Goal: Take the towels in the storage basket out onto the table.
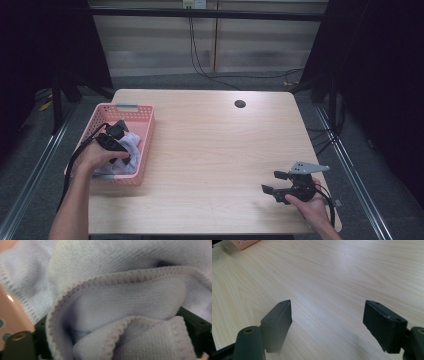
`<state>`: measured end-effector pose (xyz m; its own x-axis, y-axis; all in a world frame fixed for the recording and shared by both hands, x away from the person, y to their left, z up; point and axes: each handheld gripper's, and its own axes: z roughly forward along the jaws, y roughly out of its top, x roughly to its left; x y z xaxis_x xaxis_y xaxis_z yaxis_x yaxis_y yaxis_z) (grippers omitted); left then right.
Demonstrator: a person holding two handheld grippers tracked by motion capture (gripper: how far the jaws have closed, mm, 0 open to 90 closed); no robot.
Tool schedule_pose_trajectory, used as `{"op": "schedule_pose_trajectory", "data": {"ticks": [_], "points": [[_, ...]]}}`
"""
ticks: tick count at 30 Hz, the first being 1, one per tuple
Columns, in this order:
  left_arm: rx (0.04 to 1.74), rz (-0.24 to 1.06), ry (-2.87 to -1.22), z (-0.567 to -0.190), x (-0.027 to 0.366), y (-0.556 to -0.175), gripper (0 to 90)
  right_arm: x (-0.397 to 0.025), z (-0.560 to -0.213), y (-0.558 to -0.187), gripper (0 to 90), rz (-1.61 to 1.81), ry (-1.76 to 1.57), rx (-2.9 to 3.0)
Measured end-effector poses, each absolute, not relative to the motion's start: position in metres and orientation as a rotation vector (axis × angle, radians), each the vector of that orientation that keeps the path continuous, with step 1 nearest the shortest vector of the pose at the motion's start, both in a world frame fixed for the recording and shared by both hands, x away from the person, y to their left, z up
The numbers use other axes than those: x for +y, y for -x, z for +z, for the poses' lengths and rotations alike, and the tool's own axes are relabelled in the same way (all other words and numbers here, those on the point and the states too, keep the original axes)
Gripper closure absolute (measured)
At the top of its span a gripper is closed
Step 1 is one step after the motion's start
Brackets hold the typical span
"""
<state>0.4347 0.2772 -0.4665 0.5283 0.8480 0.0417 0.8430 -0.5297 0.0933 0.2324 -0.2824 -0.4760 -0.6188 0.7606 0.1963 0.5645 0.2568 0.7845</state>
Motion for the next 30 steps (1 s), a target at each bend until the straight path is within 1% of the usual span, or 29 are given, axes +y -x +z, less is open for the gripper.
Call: {"op": "schedule_pose_trajectory", "data": {"ticks": [1, 5, 8, 9, 10, 11, 13, 15, 16, 17, 20, 22, 27, 30], "points": [[1.502, 0.126, -2.675, -0.465, 0.279, -0.435, 18.4, -0.283, -0.476, -0.233, 22.7, 1.29, -1.24, 2.305], [1.514, 0.145, -2.676, -0.463, 0.278, -0.434, 22.4, -0.283, -0.476, -0.233, 22.7, 1.282, -1.245, 2.301], [1.503, 0.142, -2.669, -0.46, 0.28, -0.432, 27.5, -0.283, -0.477, -0.233, 22.7, 1.283, -1.257, 2.295], [1.498, 0.131, -2.629, -0.458, 0.284, -0.43, 29.4, -0.283, -0.477, -0.234, 22.7, 1.282, -1.256, 2.296], [1.498, 0.131, -2.629, -0.458, 0.284, -0.43, 31.2, -0.283, -0.477, -0.234, 22.7, 1.282, -1.256, 2.296], [1.486, 0.122, -2.619, -0.457, 0.287, -0.43, 31.2, -0.283, -0.477, -0.234, 22.7, 1.281, -1.258, 2.295], [1.462, 0.095, -2.597, -0.454, 0.292, -0.428, 35.0, -0.283, -0.476, -0.234, 22.8, 1.281, -1.255, 2.295], [1.482, 0.09, -2.543, -0.452, 0.297, -0.426, 36.6, -0.283, -0.477, -0.234, 22.8, 1.279, -1.26, 2.294], [1.475, 0.077, -2.536, -0.452, 0.298, -0.425, 37.2, -0.283, -0.477, -0.235, 22.8, 1.285, -1.258, 2.293], [1.49, 0.054, -2.489, -0.45, 0.302, -0.423, 37.6, -0.284, -0.477, -0.235, 22.8, 1.283, -1.262, 2.289], [1.487, 0.043, -2.451, -0.448, 0.305, -0.422, 37.9, -0.283, -0.477, -0.235, 22.8, 1.277, -1.27, 2.288], [1.475, -0.006, -2.421, -0.445, 0.308, -0.42, 38.0, -0.283, -0.477, -0.235, 22.8, 1.262, -1.271, 2.287], [1.458, -0.028, -2.332, -0.438, 0.319, -0.418, 37.9, -0.284, -0.476, -0.235, 22.8, 1.262, -1.278, 2.276], [1.443, -0.039, -2.308, -0.434, 0.321, -0.415, 37.9, -0.284, -0.476, -0.234, 22.9, 1.265, -1.278, 2.275]]}}
